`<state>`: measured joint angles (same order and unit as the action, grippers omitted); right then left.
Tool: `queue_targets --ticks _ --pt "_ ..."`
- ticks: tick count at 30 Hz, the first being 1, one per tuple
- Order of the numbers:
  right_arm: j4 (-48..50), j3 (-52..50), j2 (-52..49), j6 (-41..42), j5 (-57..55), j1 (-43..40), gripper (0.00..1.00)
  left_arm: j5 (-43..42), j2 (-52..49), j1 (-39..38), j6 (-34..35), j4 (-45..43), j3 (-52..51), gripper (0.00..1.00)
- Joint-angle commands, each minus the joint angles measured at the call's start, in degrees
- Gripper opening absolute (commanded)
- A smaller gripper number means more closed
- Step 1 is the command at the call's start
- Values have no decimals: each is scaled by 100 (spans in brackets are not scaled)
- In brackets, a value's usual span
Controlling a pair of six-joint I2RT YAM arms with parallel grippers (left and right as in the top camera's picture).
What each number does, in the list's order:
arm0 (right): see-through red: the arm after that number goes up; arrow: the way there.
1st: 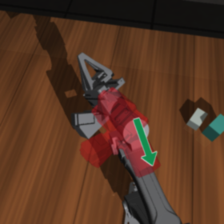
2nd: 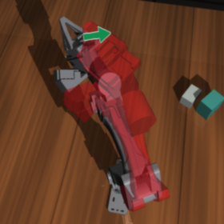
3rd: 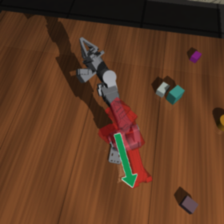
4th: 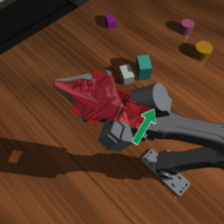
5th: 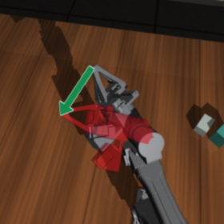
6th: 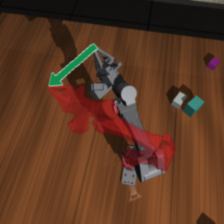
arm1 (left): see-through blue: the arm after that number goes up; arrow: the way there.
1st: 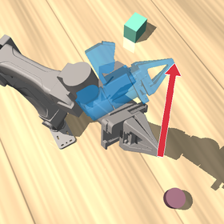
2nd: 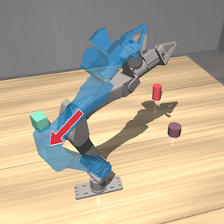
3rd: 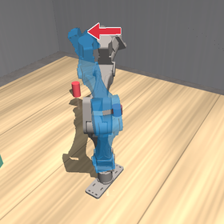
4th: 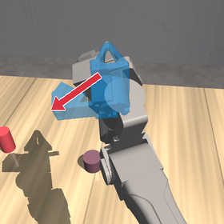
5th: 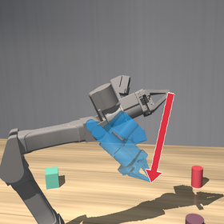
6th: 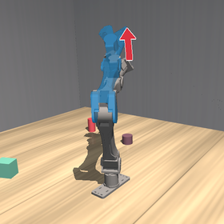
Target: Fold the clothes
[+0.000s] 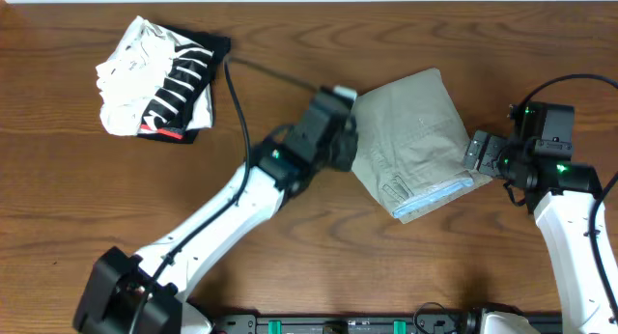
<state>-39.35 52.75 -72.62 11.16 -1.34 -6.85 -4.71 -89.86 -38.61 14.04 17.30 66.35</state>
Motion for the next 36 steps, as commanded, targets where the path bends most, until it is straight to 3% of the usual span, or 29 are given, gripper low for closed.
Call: queue_targets --ticks 1,12,22,36 --pt "11 -17 31 85 -81 -37 99 -39 -341 17 -476 195 809 6" --pt "17 -17 31 83 -81 -37 99 162 -2100 17 -807 -107 1351 7" --pt "33 -17 31 83 -81 -37 99 153 -2750 -4 -717 118 1349 6" --pt "55 -17 31 83 -81 -37 99 -214 -1867 -562 1161 122 1351 6"
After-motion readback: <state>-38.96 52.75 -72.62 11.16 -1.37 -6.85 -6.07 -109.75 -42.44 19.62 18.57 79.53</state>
